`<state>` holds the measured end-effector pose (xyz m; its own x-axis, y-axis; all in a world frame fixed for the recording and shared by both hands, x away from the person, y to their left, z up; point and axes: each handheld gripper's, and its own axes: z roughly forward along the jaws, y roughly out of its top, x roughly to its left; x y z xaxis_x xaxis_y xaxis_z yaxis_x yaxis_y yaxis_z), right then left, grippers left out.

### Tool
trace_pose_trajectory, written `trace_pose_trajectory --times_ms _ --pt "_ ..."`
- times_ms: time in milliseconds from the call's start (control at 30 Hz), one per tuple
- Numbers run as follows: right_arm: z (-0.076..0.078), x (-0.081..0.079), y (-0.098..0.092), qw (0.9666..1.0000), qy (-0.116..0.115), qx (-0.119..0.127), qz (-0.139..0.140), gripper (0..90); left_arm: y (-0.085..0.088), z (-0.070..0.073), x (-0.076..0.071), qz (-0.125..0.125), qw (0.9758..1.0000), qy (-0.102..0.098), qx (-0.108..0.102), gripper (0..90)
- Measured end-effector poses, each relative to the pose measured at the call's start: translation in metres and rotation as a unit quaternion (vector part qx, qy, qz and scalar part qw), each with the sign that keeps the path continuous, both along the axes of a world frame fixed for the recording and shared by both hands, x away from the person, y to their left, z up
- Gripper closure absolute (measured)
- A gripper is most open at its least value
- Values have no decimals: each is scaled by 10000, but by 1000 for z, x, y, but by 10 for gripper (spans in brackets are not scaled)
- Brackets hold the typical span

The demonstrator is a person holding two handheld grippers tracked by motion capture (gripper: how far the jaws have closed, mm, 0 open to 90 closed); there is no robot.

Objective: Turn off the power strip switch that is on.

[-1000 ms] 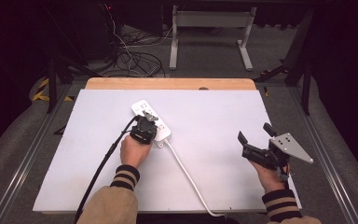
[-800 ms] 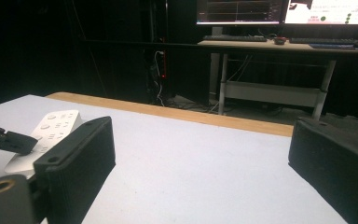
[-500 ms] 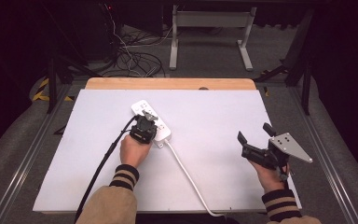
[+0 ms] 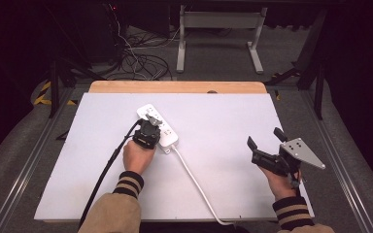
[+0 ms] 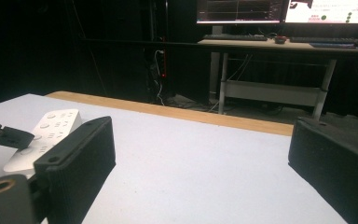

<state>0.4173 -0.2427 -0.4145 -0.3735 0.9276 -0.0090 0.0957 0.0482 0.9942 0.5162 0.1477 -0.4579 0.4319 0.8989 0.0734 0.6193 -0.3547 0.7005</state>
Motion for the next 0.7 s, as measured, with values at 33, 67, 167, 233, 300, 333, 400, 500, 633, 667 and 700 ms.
trace_pose_trajectory --times_ms 33,67,167,233,300,333,400,500,633,667,700 --pt "0 0 0 10000 -5 -8 3 75 3 -1 0 -12 9999 16 -113 900" --pt "0 1 0 10000 -5 -6 -6 75 6 -2 0 -34 9997 20 -235 900" --pt "0 1 0 10000 -2 -12 -12 75 9 -4 -1 -21 9989 -37 -458 900" --pt "0 1 0 10000 10 -4 -13 75 9 -5 -3 4 9987 -84 -504 900" --pt "0 1 0 10000 23 0 -13 75 9 -5 -5 -50 9985 -199 -508 900" --pt "0 1 0 10000 16 -7 -12 75 9 -4 -6 -56 9982 -252 -537 900" --pt "0 1 0 10000 21 -1 -14 75 9 0 -7 -34 9972 -338 -665 900" --pt "0 1 0 10000 -3 8 -14 75 14 12 -13 -54 9946 -580 -856 900" --pt "0 1 -2 10000 2 31 -25 75 33 40 -32 -93 9896 -1107 -918 900" --pt "0 1 -2 10000 -8 32 -28 75 40 47 -38 -104 9873 -1259 -959 900" --pt "0 1 -2 10000 -12 34 -36 75 40 47 -38 -104 9873 -1259 -959 900"
